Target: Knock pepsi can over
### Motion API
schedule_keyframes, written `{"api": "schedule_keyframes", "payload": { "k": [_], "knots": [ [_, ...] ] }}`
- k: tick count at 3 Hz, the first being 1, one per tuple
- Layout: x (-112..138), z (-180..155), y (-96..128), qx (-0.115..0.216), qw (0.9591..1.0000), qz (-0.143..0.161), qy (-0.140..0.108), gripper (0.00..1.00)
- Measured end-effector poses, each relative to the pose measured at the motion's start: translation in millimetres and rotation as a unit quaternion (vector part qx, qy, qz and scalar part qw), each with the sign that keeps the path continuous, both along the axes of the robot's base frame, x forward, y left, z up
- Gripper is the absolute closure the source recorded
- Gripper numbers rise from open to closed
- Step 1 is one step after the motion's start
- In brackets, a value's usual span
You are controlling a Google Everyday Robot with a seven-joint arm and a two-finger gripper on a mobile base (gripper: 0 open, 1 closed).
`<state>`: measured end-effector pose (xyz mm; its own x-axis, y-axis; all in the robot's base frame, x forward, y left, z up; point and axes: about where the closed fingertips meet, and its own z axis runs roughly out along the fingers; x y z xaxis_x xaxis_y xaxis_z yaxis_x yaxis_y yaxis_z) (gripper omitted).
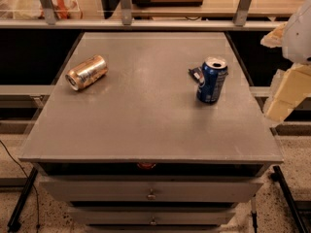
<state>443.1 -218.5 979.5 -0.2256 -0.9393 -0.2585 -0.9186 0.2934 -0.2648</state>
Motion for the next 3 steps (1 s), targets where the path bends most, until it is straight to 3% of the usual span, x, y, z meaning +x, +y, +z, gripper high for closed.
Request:
{"api": "schedule_keyframes", "payload": {
  "k": [1, 2, 3],
  "knots": [
    [8, -15, -9, 0.041, 0.9991, -0.015, -0.002, 0.0],
    [25, -38, -16, 0.114, 0.9927, -0.036, -0.011, 0.0],
    [25, -38, -16, 0.113, 0.9929, -0.036, -0.011, 0.0]
  ]
}}
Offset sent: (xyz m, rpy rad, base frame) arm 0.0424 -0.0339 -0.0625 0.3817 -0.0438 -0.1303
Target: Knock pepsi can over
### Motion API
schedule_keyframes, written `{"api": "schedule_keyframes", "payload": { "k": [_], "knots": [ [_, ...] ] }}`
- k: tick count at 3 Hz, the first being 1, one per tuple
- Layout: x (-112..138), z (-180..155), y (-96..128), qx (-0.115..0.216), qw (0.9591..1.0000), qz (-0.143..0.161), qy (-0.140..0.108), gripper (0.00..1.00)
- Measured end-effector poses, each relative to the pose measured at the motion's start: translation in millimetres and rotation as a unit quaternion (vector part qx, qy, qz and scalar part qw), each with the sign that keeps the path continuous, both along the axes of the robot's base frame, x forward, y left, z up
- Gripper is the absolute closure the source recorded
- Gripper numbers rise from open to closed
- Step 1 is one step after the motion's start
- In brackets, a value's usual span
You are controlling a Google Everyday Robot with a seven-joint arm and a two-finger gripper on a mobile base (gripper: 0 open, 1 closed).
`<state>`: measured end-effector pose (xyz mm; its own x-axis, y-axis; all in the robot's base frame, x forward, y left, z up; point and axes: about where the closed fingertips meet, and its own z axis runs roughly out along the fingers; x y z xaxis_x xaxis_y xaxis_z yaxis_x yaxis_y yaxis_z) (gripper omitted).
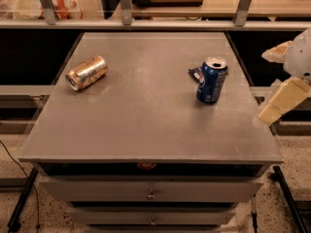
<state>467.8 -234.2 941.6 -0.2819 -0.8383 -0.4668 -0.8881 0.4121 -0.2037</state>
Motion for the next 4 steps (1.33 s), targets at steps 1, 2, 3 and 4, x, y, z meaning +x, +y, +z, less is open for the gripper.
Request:
{"api": "schedule_keyframes", "payload": {
  "k": [1, 2, 3, 4],
  "knots": [
    [9, -12, 13, 0.038, 0.9992, 0.001, -0.011, 0.0],
    [33, -24, 31, 0.114, 0.9923, 0.001, -0.049, 0.0],
    [57, -28, 44, 0.185, 0.9791, -0.005, -0.085, 0.0],
    [76, -29, 53, 0.232, 0.9666, -0.011, -0.108, 0.0]
  ]
}}
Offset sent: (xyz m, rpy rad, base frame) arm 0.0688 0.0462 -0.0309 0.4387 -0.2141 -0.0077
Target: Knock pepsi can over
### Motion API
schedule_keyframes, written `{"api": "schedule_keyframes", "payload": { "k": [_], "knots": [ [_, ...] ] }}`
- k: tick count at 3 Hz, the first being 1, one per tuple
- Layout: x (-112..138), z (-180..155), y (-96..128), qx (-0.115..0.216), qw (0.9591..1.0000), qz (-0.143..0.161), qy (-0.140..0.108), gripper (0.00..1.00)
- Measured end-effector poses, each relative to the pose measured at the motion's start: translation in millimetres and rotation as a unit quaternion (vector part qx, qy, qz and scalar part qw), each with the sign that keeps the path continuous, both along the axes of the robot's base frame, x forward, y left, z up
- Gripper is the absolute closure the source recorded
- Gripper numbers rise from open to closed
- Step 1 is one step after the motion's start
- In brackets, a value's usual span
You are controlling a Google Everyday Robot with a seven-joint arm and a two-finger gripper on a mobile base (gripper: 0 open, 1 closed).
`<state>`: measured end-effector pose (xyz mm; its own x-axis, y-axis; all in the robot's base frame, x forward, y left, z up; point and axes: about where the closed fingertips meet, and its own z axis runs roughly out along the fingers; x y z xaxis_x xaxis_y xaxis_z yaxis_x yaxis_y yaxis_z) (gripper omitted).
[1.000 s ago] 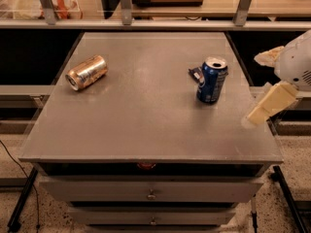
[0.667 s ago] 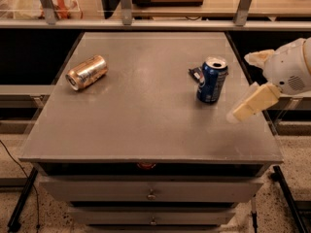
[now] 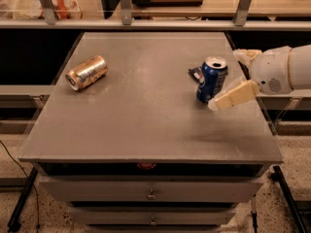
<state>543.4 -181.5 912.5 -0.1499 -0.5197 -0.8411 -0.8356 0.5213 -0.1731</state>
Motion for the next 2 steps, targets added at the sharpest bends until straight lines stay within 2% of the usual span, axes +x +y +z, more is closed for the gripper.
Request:
{"api": "schedule_keyframes", "payload": {
  "k": [2],
  "knots": [
    [28, -15, -1, 0.069, 0.9972, -0.011, -0.025, 0.0]
  ]
}}
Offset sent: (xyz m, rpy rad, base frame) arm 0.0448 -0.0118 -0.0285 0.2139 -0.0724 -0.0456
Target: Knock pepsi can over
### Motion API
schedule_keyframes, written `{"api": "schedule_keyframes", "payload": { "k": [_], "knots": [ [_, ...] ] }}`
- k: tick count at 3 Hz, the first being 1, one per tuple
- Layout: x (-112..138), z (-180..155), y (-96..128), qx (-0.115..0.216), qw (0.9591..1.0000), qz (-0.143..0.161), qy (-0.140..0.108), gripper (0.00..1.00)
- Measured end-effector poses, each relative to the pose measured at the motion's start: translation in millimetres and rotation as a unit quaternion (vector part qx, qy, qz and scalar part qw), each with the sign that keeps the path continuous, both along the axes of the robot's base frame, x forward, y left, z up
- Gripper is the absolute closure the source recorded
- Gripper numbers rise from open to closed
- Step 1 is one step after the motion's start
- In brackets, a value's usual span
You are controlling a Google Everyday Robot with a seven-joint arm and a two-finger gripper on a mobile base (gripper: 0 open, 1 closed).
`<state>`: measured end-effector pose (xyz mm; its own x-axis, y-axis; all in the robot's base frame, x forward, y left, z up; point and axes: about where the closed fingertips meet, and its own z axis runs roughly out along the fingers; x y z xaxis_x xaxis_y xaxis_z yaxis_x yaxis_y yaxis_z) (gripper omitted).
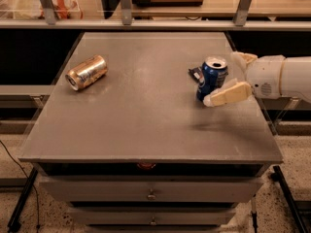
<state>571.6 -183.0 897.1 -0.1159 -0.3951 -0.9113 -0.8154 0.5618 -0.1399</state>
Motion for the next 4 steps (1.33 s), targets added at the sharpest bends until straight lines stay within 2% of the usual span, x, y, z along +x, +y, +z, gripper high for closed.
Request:
{"api": "schedule_keyframes", "payload": {
  "k": [2, 4],
  "knots": [
    [15, -20, -8, 0.068, 0.9976, 0.002, -0.006, 0.0],
    [23, -25, 0, 0.12, 0.9925, 0.021, -0.017, 0.0]
  ]
}}
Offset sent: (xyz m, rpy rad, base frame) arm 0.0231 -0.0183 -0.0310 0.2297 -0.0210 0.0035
